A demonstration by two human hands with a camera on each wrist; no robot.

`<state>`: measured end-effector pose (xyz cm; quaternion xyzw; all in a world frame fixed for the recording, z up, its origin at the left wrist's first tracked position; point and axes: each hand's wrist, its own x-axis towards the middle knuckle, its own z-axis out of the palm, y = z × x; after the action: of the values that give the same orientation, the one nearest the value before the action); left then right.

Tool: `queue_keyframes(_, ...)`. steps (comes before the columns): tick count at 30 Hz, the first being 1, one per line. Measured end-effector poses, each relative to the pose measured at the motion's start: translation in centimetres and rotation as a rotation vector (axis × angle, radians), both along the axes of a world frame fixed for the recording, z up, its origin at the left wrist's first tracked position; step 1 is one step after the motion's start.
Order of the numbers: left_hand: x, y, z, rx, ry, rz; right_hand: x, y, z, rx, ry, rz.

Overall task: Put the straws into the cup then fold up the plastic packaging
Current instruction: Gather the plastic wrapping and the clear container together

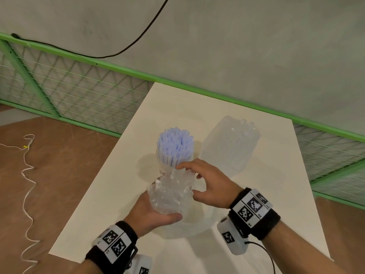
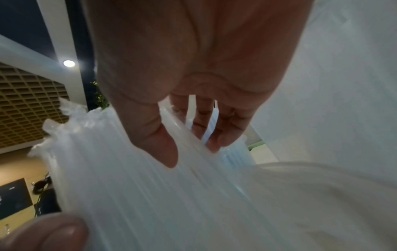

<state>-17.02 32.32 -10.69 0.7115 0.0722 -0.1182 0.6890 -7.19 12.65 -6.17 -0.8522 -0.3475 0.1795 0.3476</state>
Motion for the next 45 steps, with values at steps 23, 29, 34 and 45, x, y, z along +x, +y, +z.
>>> queue_keyframes(23,-0.3,0.9,-0.5,-0.041,0.074,0.015,-1.6,1.2,-0.7,0.237,0.081,-0.214)
queue_keyframes(29,-0.3,0.9,-0.3,-0.051,0.070,0.047,-2.0,1.3,-1.0,0.262,-0.073,-0.208)
queue_keyframes(34,-0.4,0.9,-0.2,-0.047,0.070,0.045,-2.5,1.5,-2.1,0.264,-0.249,-0.255)
queue_keyframes(45,-0.5,1.0,-0.3,-0.075,0.082,0.045,-3.3,1.0,-1.9,0.333,-0.358,-0.483)
